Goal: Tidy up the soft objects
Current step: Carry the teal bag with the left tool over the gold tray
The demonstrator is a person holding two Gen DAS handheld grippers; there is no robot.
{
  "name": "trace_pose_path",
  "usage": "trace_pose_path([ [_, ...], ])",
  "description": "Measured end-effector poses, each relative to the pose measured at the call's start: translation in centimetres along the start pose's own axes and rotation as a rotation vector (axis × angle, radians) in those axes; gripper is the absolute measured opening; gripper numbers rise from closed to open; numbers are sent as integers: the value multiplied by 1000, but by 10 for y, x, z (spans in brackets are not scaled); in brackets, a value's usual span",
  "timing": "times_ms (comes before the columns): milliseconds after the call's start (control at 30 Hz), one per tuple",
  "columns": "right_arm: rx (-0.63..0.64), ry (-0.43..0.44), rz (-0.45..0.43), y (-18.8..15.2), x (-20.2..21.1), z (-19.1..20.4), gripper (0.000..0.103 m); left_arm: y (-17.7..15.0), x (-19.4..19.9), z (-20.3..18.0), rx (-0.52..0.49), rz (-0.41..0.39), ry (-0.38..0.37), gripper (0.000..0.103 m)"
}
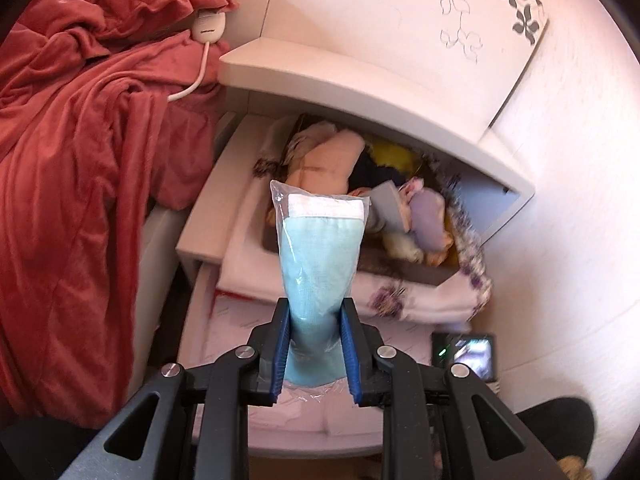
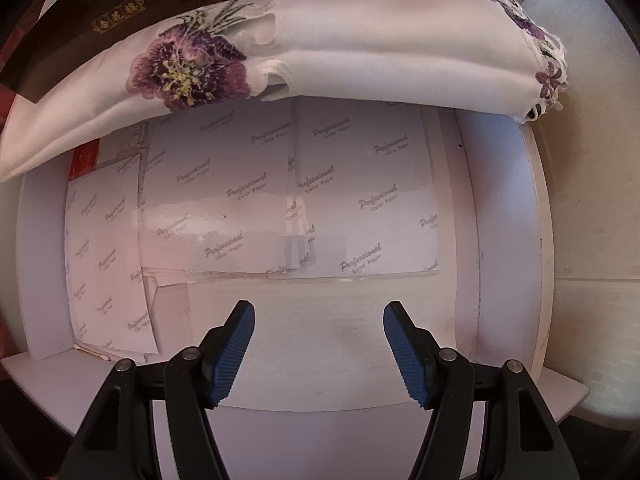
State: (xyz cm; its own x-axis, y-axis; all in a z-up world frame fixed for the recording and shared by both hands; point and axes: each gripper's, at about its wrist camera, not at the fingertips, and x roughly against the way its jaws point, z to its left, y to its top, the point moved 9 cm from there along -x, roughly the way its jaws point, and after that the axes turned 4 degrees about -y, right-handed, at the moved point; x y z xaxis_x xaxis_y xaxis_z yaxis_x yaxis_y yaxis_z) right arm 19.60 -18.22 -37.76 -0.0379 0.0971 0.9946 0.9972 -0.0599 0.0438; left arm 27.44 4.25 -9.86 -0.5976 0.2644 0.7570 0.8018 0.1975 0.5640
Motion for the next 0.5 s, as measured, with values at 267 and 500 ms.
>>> trace_pose_path([
  [267,-11,23,2,4,7,4,69,36,-13,-18,39,-11,-83,23],
  [500,-14,47,3,6,17,12,70,69,-30,-28,33,-30,-103,23],
])
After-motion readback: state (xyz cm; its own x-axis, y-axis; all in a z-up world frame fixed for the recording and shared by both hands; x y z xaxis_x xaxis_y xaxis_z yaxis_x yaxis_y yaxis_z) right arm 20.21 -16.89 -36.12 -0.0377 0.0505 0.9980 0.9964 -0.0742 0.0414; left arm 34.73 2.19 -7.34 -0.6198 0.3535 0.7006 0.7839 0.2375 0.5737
